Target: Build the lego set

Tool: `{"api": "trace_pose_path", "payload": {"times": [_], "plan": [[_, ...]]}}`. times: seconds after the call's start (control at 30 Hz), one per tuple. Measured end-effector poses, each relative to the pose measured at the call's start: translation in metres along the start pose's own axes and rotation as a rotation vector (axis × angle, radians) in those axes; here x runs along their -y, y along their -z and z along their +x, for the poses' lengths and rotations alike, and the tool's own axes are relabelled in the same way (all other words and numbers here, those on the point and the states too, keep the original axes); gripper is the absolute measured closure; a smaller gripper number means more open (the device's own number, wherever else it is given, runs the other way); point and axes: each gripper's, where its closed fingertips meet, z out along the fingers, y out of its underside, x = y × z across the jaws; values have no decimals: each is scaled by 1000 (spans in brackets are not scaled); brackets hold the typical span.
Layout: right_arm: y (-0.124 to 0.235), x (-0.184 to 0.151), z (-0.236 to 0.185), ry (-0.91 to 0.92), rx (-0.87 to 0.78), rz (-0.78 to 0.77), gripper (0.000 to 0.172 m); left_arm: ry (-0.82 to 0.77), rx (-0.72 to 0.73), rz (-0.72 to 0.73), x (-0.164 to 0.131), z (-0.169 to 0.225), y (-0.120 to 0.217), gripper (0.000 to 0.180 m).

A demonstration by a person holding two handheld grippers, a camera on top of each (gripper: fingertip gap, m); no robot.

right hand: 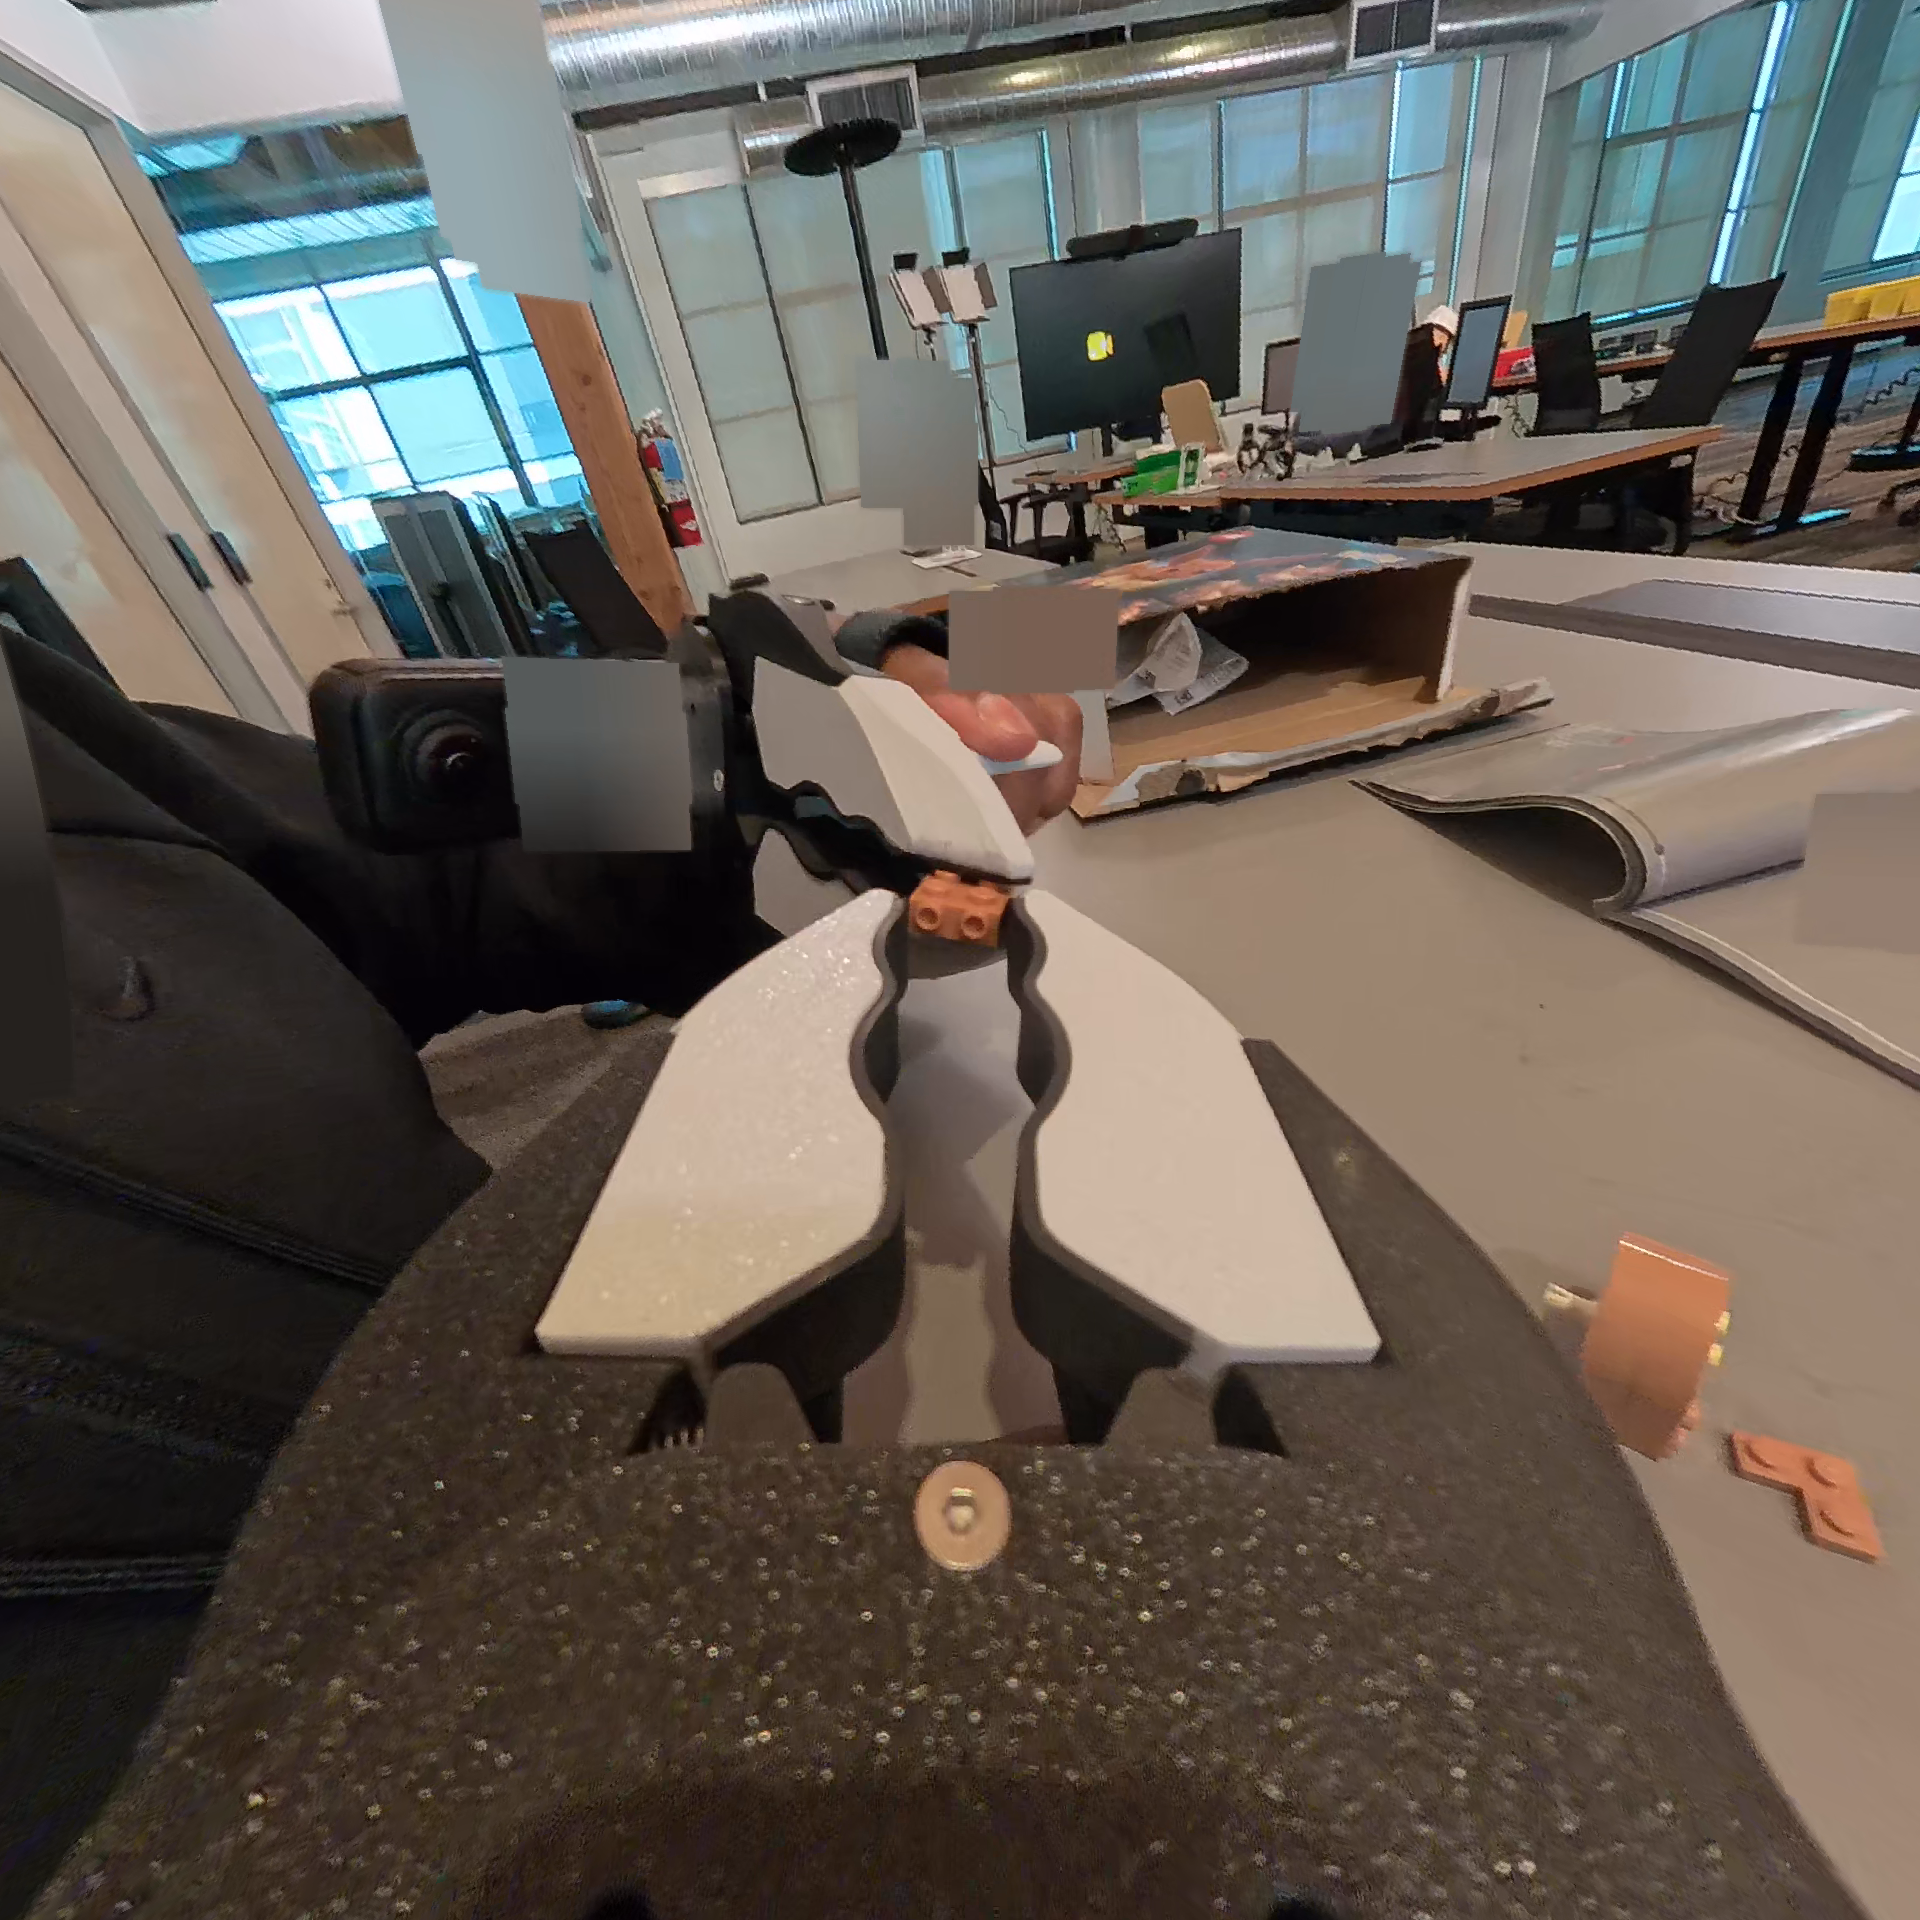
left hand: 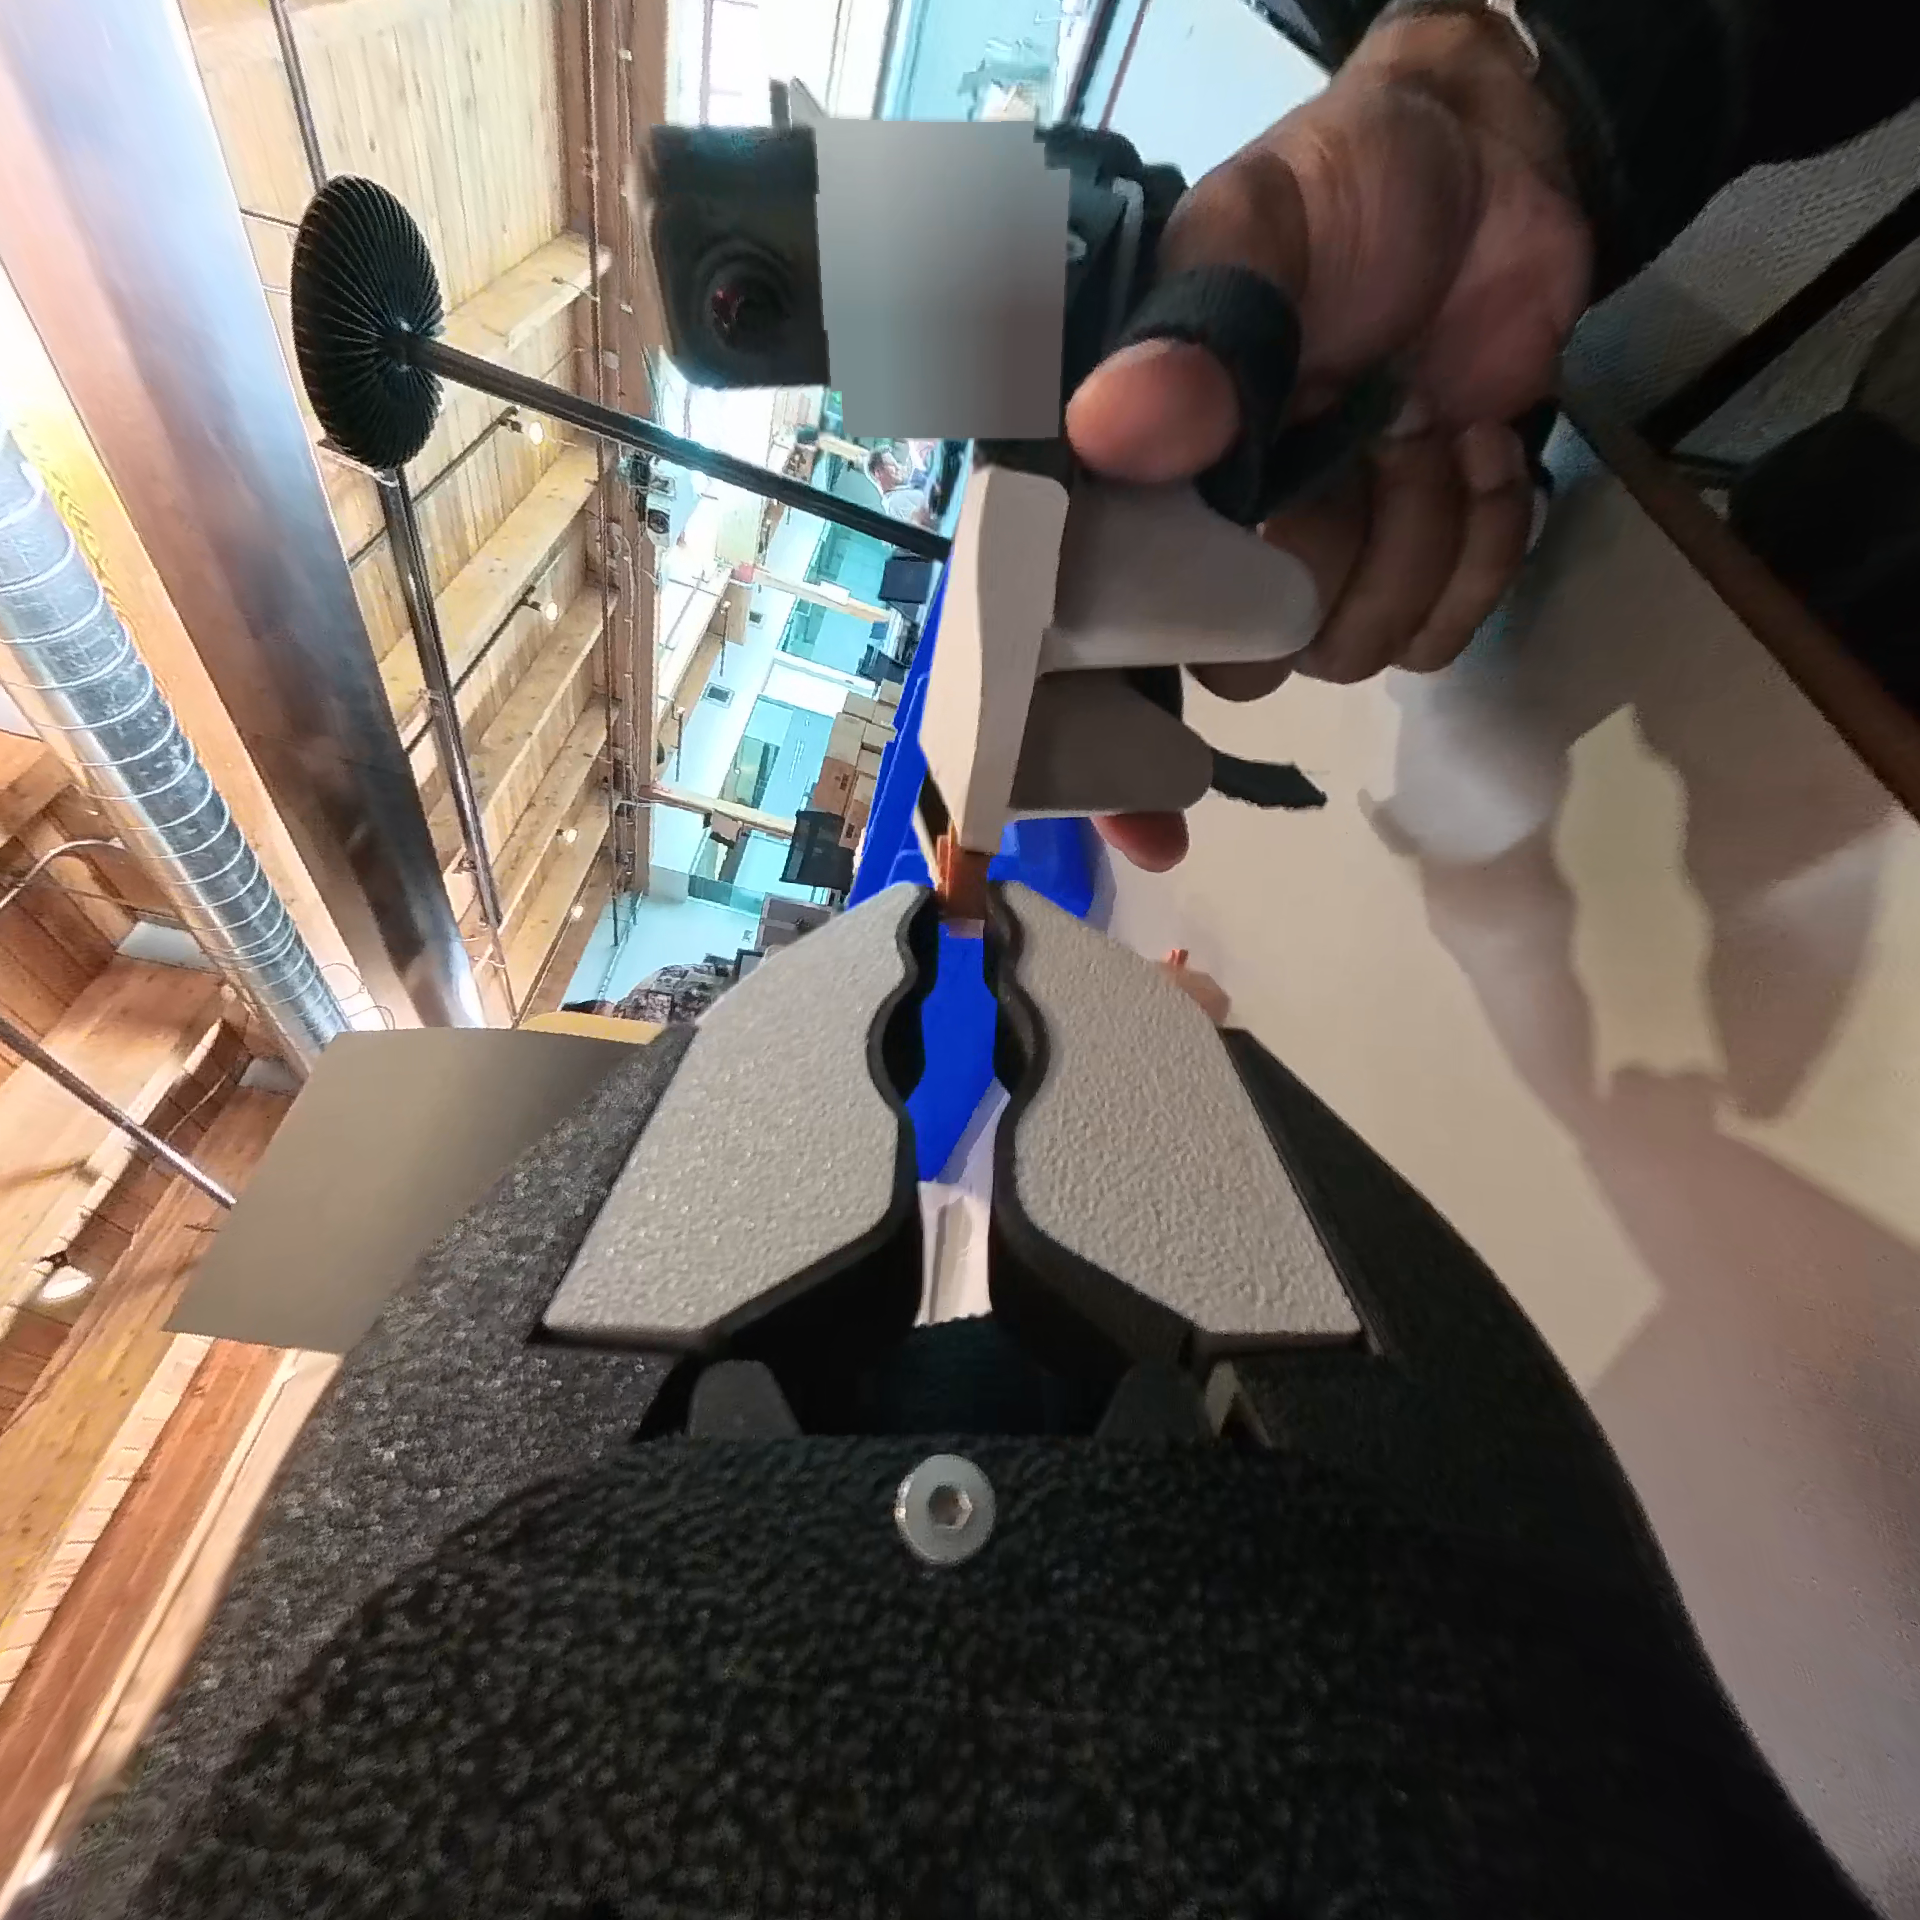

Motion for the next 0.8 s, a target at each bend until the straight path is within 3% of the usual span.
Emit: {"api": "trace_pose_path", "payload": {"times": [0.37, 0.53, 0.63, 0.8], "plan": [[-9, -26, 27, 113, -160, -254, 155, -85, -65, -144, -31, 20, -4, 172], [-16, -33, 37, 130, -182, -300, 155, 7, -123, -199, -47, 27, 2, 168], [-17, -40, 50, 183, -238, -375, 155, 77, -170, -301, -69, 35, 10, 155], [-25, -71, 61, 200, -251, -563, 155, 249, -130, -529, -113, 35, 27, 154]]}}
